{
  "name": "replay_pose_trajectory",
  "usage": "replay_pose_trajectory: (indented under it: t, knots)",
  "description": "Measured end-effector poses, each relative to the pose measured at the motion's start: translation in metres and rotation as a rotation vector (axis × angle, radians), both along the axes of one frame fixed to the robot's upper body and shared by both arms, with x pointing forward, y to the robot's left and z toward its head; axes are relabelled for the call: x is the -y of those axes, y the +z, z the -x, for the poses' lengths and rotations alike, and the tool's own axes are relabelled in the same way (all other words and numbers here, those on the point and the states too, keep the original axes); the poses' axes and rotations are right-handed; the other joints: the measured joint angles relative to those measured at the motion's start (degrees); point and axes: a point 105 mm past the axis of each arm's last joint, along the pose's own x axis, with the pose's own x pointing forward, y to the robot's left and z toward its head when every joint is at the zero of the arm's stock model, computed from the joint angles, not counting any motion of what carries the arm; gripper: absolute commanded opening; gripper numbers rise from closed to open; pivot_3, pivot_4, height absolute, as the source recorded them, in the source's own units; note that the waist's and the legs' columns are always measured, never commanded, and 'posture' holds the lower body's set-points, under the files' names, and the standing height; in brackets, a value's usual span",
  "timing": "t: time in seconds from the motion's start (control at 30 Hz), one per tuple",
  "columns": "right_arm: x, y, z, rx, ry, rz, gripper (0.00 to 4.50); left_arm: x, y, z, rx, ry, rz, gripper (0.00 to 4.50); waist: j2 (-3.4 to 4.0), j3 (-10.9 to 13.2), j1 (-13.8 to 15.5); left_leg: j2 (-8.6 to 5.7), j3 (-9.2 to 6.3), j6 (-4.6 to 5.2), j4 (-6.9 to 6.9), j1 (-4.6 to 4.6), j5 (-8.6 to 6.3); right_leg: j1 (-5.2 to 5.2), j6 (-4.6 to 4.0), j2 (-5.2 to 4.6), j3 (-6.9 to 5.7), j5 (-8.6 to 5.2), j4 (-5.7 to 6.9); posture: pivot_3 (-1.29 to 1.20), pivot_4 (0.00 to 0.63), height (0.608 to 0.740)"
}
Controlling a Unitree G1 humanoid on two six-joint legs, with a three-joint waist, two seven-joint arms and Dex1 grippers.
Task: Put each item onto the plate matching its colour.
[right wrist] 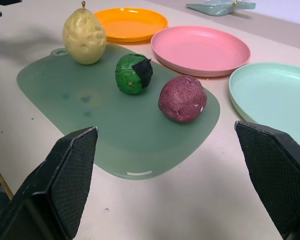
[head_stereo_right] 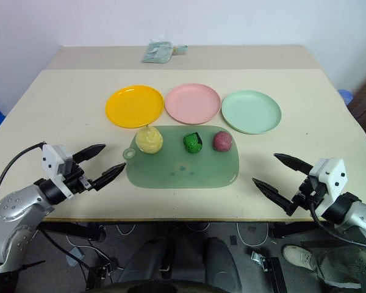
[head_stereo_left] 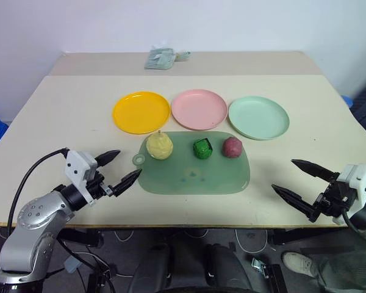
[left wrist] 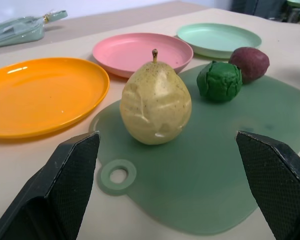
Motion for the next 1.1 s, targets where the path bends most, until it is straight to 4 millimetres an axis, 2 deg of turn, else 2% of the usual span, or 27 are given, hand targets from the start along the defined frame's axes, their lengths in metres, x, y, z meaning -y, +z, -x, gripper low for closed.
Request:
replay_pose_trajectory:
  t: [0.27, 0.5, 0.67, 0.87, 1.1]
  knots:
    - [0.000, -0.001, 0.000, -0.001, 0.002, 0.008, 4.50, -0.009, -0.012, 0.000, -0.030, 0.021, -0.020, 4.43, 0.00, 0.0, 0.0, 0.00, 0.00, 0.00, 0.00, 0.00, 0.00, 0.00, 0.00, 0.00, 0.00, 0.00, 0.00, 0.00, 0.150, 0.740]
    - [-0.004, -0.002, -0.002, -0.002, 0.014, 0.009, 4.50, -0.010, -0.013, -0.001, -0.030, 0.032, 0.000, 4.43, 0.00, 0.0, 0.0, 0.00, 0.00, 0.00, 0.00, 0.00, 0.00, 0.00, 0.00, 0.00, 0.00, 0.00, 0.00, 0.00, 0.150, 0.740]
    - [-0.008, 0.001, -0.006, 0.014, 0.027, 0.004, 4.50, -0.013, -0.013, -0.010, 0.016, 0.101, 0.010, 4.43, -0.01, 0.0, 0.1, 0.00, 0.00, 0.00, 0.01, 0.00, 0.00, 0.00, 0.00, 0.00, -0.01, 0.00, 0.00, 0.00, 0.150, 0.740]
    - [-0.026, 0.005, -0.014, 0.040, 0.106, -0.015, 4.50, 0.000, 0.001, -0.031, 0.097, 0.155, 0.015, 4.43, -0.01, 0.0, 0.0, 0.00, 0.00, 0.00, 0.02, 0.00, 0.00, 0.00, 0.02, 0.01, -0.02, 0.02, 0.01, 0.00, 0.150, 0.740]
    - [-0.057, 0.012, -0.027, 0.096, 0.231, -0.029, 4.50, 0.015, -0.006, -0.050, 0.025, 0.178, 0.016, 4.43, -0.02, 0.0, 0.0, -0.01, 0.00, 0.01, 0.02, 0.01, 0.01, -0.01, 0.16, 0.04, -0.03, 0.10, 0.04, 0.00, 0.150, 0.740]
